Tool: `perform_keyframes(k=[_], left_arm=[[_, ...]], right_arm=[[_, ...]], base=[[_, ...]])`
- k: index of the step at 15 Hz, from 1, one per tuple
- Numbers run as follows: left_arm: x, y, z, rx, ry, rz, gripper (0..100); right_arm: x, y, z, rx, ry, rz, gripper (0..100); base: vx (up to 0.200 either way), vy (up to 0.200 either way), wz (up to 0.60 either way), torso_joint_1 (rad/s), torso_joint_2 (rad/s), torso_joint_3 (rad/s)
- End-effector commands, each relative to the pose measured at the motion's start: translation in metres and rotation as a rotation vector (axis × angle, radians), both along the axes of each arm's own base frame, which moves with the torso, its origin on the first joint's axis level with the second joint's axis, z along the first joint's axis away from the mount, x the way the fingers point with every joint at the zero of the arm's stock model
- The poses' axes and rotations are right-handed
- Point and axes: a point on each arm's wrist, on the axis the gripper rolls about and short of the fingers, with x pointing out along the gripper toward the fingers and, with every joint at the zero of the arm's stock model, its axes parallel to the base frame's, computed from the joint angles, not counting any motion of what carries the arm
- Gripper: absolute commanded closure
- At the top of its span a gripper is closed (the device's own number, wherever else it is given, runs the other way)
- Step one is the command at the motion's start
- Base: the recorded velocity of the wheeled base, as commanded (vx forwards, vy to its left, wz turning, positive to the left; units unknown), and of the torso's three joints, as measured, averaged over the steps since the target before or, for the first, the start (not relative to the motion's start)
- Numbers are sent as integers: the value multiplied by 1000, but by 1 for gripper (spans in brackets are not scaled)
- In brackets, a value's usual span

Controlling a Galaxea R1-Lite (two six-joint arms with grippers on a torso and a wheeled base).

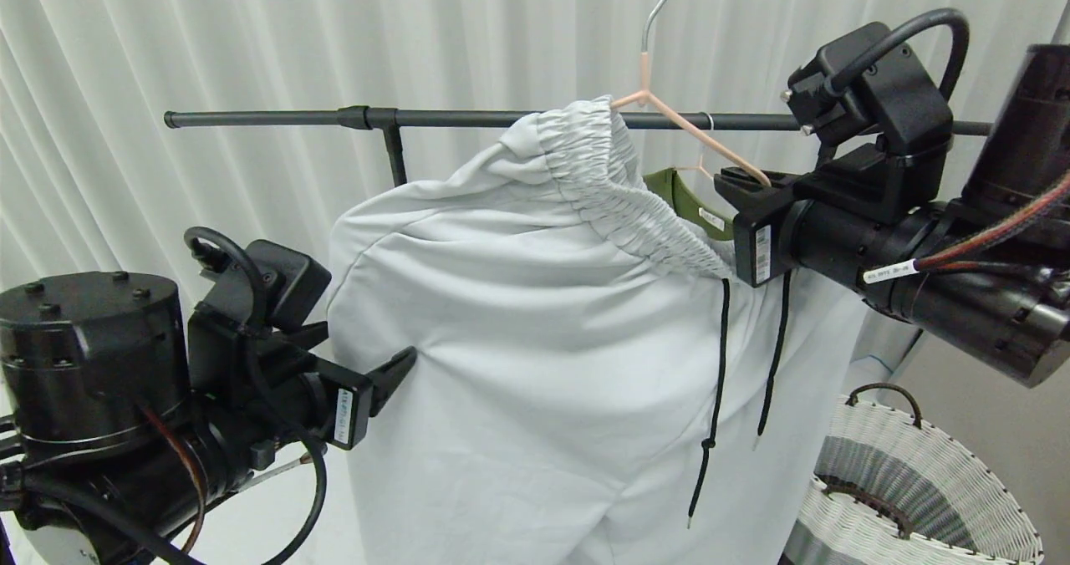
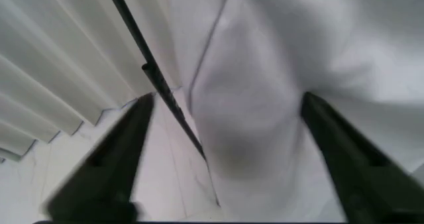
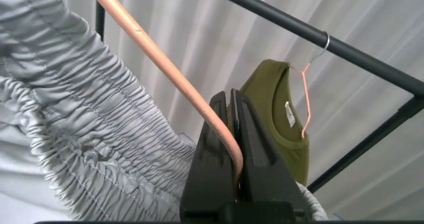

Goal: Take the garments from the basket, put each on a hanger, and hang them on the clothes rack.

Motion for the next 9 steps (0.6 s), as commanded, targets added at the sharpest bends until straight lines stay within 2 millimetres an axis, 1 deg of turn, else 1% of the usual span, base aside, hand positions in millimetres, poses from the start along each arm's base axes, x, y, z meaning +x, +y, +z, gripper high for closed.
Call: perform_keyframes(k=[1,3,9], left_arm=[[1,0,-5,14,17,1,100],[-3,3,-9,21,24,9,100],[-14,31,-23,65,39,106,100]], right_arm=[[0,0,0,-1,0,-2,100],[1,-1,1,-8,-6,-8,100],[15,-16,1,-32,-17,-83,100]], base=[[0,0,0,0,0,0],[0,0,0,0,0,0],[0,0,0,0,0,0]])
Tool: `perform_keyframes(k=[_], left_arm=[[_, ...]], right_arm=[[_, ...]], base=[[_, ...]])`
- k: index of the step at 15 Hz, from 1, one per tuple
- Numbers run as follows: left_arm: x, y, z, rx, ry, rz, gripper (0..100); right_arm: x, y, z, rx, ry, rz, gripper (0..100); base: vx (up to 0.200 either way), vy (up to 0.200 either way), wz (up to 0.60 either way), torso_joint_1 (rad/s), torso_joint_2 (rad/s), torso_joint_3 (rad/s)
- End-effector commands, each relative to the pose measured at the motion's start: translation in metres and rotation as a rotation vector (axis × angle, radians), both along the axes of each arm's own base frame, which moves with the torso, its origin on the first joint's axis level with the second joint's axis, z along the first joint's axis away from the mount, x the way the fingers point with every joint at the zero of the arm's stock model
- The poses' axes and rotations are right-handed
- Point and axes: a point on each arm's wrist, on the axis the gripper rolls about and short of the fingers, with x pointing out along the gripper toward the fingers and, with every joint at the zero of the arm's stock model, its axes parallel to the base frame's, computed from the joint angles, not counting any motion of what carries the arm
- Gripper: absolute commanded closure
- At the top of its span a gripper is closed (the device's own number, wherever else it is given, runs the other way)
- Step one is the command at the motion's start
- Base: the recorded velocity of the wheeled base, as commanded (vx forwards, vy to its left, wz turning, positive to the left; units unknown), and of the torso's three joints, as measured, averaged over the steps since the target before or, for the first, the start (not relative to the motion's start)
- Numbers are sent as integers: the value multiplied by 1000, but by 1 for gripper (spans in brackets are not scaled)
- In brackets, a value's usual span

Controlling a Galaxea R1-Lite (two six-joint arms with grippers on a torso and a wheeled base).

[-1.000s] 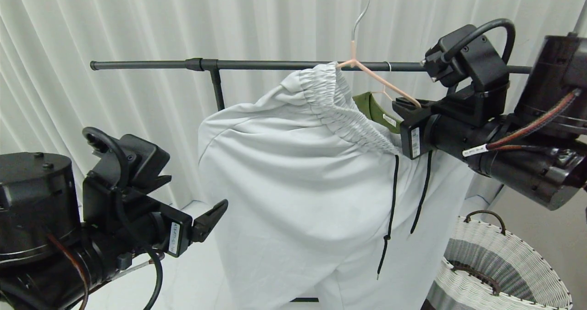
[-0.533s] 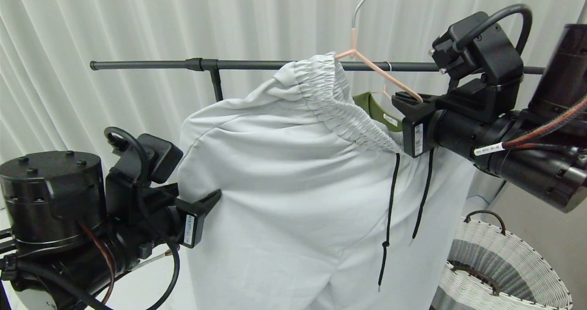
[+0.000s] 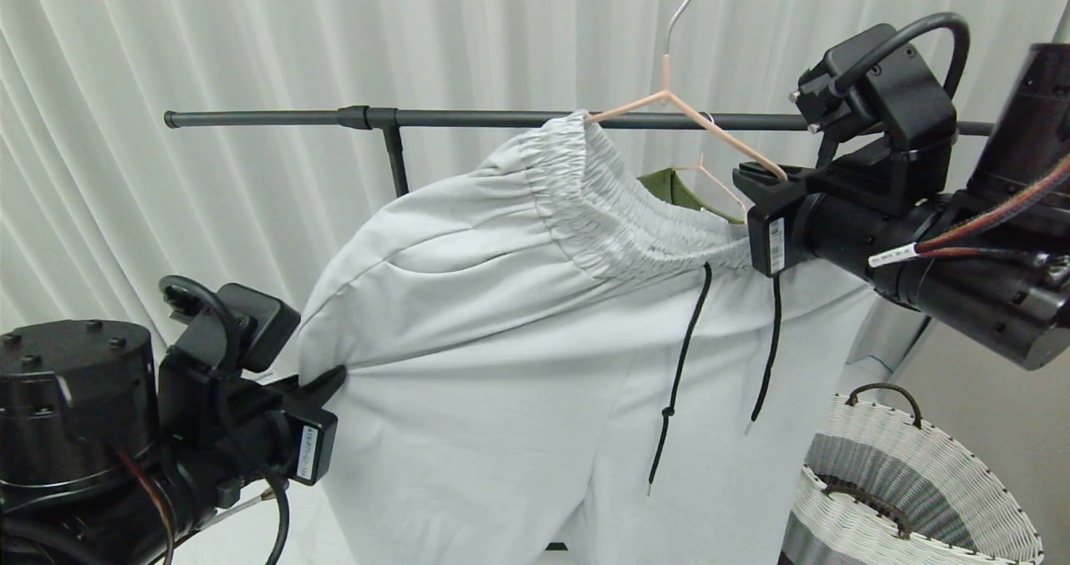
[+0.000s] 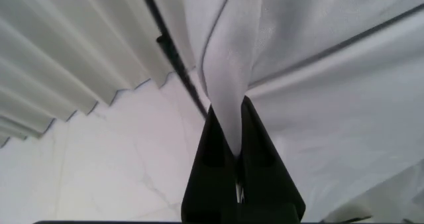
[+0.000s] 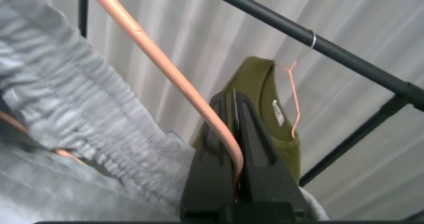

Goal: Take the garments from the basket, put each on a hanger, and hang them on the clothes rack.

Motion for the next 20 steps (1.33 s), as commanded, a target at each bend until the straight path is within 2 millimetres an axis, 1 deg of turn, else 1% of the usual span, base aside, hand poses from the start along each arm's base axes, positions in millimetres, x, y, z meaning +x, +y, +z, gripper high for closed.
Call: perform_keyframes(k=[1,5,7,9,12,13,16,18,20], left_arm=[[-3,11,-3,21,2,46,100],[1,23,-4,26,5,112,100],[2,29,-5,77,5,127,100],[3,31,-4,115,3,119,100],[2,29,-5,116,2,104,100],[1,27,-4,114,0,90,0],[-3,19,-2,106,-24,42,0],[-12,14,0,97,-42,-12,0],[-25,14,1,84,-67,-50,0]], right_arm=[[4,-5,0,-2,0,-24,100],[6,-8,0,-2,-1,-37,100],[6,-8,0,-2,-1,-37,100],[6,-8,0,-2,-1,-37,100],[6,-8,1,-6,-5,-37,100],[5,-8,1,-6,-5,-35,100],[5,-7,1,-5,-6,-34,100],[5,-8,2,-14,-11,-37,100],[6,-9,1,-43,-22,-44,100]], base=[[0,0,0,0,0,0],[0,0,0,0,0,0],[0,0,0,0,0,0],[0,0,0,0,0,0],[0,0,0,0,0,0],[0,0,0,0,0,0],[0,0,0,0,0,0],[0,0,0,0,0,0],[0,0,0,0,0,0]])
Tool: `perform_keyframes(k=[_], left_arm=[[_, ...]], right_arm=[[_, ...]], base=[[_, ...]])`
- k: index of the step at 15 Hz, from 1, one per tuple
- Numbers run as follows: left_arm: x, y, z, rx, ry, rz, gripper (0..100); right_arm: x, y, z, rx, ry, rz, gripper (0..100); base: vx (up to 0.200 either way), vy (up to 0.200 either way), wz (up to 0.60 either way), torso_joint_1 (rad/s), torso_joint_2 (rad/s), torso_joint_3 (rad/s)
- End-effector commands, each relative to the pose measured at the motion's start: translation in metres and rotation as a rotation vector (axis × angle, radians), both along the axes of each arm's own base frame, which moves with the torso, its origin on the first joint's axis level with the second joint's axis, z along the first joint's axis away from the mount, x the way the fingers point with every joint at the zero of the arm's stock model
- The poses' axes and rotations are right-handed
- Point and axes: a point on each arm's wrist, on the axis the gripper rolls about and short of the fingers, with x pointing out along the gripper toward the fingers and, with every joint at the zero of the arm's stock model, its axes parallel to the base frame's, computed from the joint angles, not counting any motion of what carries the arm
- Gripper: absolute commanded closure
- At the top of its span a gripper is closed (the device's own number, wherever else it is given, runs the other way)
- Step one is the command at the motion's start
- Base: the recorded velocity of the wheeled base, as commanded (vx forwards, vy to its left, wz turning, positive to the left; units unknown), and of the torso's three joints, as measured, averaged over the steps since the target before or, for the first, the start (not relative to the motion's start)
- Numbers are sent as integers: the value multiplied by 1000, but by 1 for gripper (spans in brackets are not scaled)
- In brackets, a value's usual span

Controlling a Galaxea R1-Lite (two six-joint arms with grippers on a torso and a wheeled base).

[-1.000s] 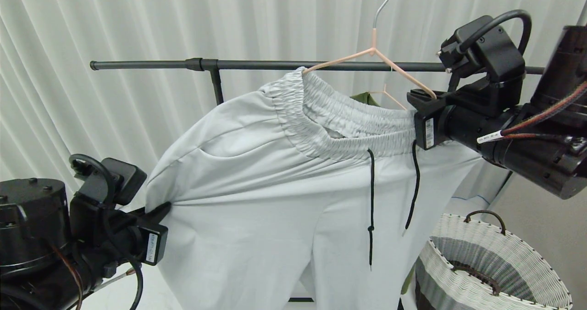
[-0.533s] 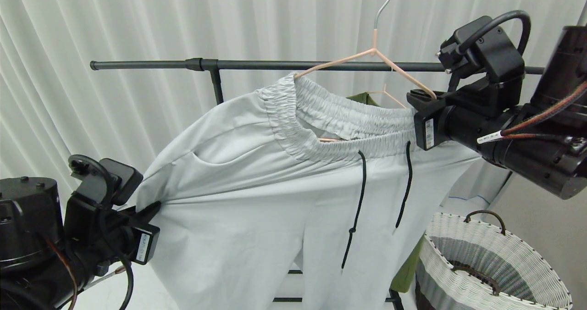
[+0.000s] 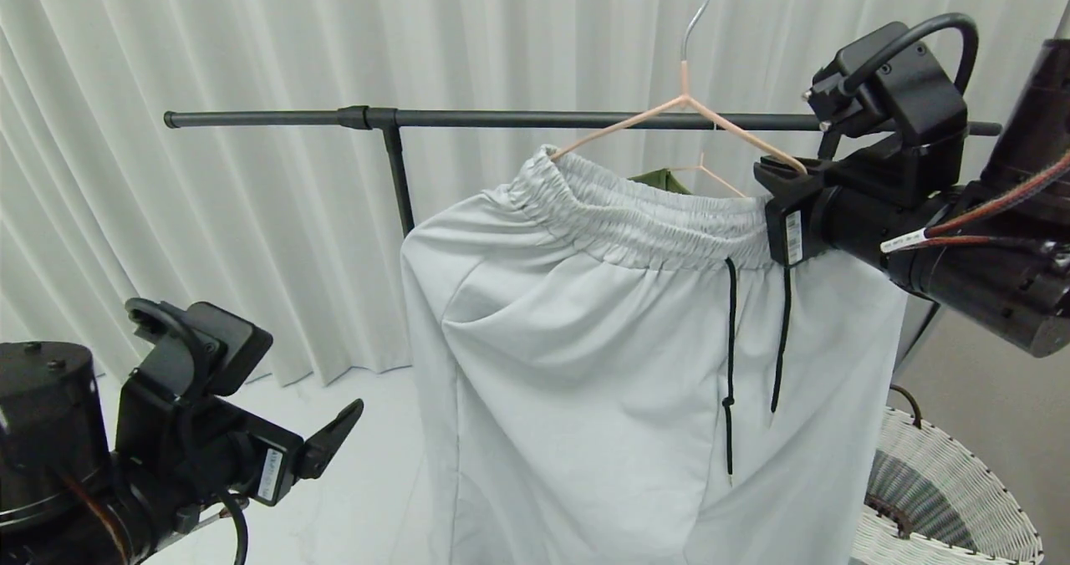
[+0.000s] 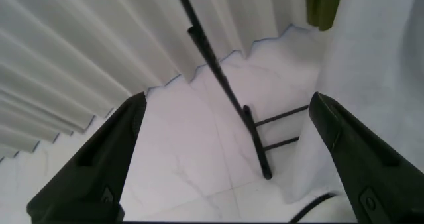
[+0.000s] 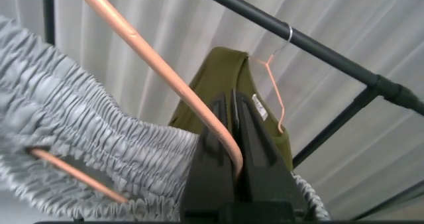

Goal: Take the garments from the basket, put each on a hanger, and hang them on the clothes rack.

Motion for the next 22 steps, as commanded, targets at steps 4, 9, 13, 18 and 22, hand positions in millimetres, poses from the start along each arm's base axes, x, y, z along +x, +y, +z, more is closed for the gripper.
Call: perform_keyframes(k=[4,9,13,18,22], left_arm=[[-31,9,13,-46,-109,-32,0],[-31,9,24,-62,-157,-30,0],[-30,9,25,-62,-158,-28,0],[-30,9,24,-10,-160,-35,0],[-28,8,25,-2,-160,-34,0]], right_arm=[[-1,-8,-2,-99,86,-18,100],[-9,-20,-4,-160,341,-42,100],[-12,-21,-7,-85,489,-76,100],[-7,-21,-10,-21,526,-110,100],[-4,-23,-3,1,502,-131,100]], base=[[0,0,0,0,0,0],[0,0,0,0,0,0],[0,0,0,0,0,0],[0,0,0,0,0,0],[0,0,0,0,0,0]])
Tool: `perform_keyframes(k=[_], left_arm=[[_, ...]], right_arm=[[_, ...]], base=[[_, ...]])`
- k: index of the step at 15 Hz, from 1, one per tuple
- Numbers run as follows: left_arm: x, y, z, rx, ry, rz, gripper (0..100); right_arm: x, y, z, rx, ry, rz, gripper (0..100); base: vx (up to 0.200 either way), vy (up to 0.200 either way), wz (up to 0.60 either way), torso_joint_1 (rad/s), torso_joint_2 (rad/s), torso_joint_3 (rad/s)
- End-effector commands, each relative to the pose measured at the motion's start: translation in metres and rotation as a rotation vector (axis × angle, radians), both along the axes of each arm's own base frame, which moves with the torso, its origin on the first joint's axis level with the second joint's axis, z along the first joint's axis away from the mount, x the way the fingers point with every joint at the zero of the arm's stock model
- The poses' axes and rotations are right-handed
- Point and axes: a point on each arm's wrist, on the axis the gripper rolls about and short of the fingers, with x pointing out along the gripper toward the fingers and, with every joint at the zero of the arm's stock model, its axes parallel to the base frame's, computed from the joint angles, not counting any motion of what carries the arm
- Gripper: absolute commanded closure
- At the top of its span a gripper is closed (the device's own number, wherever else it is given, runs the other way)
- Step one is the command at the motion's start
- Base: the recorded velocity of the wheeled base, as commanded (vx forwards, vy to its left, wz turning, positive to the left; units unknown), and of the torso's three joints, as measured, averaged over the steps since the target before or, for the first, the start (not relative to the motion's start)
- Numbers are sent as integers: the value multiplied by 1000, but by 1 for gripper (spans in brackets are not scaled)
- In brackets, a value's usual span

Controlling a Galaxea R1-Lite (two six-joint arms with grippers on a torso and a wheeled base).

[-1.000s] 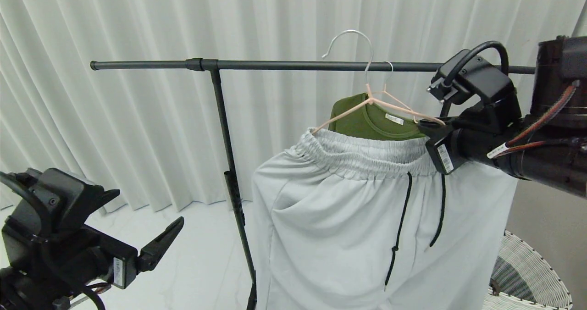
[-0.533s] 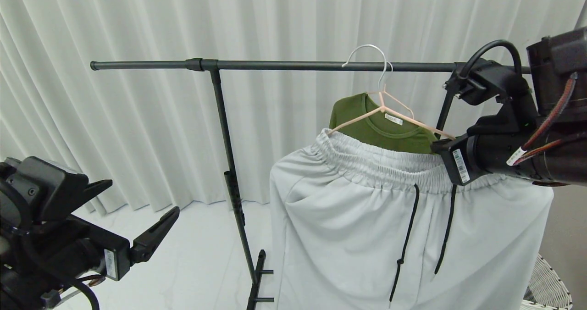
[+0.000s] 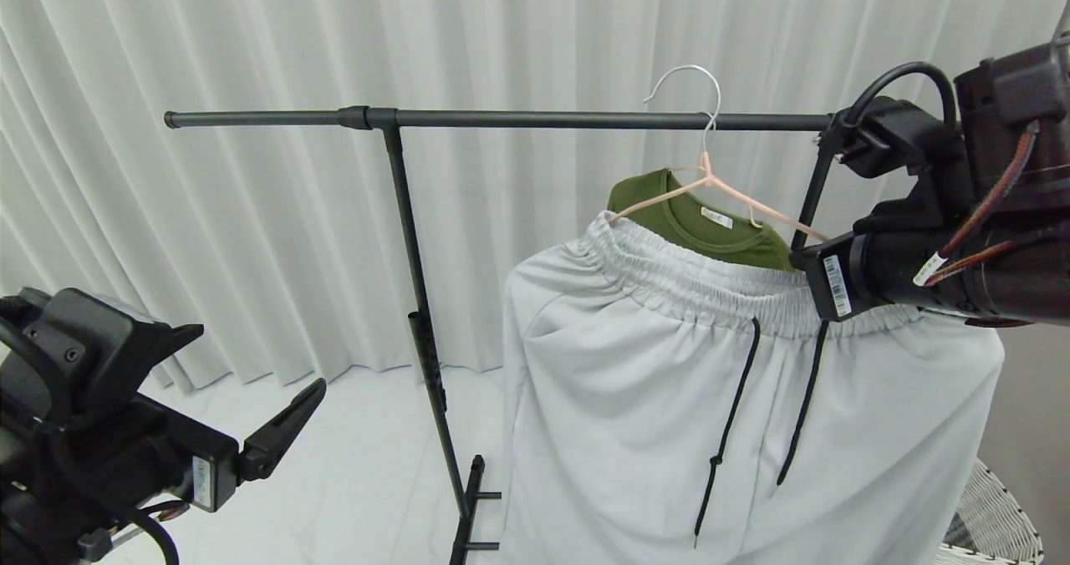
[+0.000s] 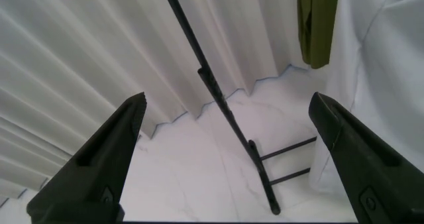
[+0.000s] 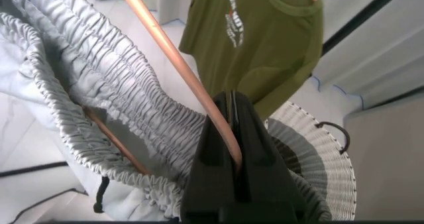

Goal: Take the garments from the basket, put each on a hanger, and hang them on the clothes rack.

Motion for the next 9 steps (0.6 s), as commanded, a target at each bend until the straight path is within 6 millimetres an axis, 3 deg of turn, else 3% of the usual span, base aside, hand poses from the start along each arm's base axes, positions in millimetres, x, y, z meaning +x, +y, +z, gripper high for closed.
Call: perform_keyframes(k=[1,9], left_arm=[[2,-1,-1,2,8,-1,0],[2,-1,-1,4,9,-3,0]], right_arm=[[2,1,2,3,-6,0,100],[1,0,4,7,-19,-11,100]], base=[[200,0,0,12,2,-2],[200,0,0,-2,4,-1]])
